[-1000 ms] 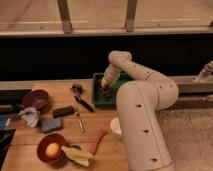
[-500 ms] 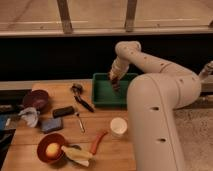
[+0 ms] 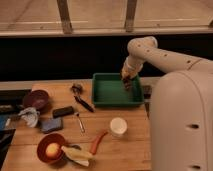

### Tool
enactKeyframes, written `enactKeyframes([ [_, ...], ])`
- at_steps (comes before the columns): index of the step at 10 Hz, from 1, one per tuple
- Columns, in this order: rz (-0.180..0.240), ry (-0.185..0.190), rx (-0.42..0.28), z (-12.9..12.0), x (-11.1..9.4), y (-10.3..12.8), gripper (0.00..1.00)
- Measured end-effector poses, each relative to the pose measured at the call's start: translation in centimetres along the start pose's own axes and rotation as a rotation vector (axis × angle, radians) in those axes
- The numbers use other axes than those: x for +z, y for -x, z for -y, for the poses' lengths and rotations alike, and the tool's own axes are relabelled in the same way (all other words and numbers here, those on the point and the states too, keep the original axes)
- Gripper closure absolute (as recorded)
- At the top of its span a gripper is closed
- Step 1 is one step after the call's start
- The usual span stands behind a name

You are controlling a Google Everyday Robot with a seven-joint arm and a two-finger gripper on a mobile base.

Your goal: Place grapes in paper cup

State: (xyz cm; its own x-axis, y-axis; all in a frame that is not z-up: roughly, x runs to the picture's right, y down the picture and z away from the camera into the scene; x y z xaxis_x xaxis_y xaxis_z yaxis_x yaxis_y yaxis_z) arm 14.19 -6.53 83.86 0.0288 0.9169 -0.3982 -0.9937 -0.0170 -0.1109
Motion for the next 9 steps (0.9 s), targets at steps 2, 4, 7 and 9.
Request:
enactKeyframes([
  [2, 0.018, -0.038, 0.034, 0.0, -2.7, -2.5, 1.00],
  [4, 0.024, -0.079, 0.058, -0.1, -5.0, -5.0, 1.00],
  [7, 0.001, -0.103, 0.088, -1.2, -6.4, -8.4, 1.00],
  [9, -0.032, -0.097, 0.108, -1.3, -6.2, -10.0, 1.00],
])
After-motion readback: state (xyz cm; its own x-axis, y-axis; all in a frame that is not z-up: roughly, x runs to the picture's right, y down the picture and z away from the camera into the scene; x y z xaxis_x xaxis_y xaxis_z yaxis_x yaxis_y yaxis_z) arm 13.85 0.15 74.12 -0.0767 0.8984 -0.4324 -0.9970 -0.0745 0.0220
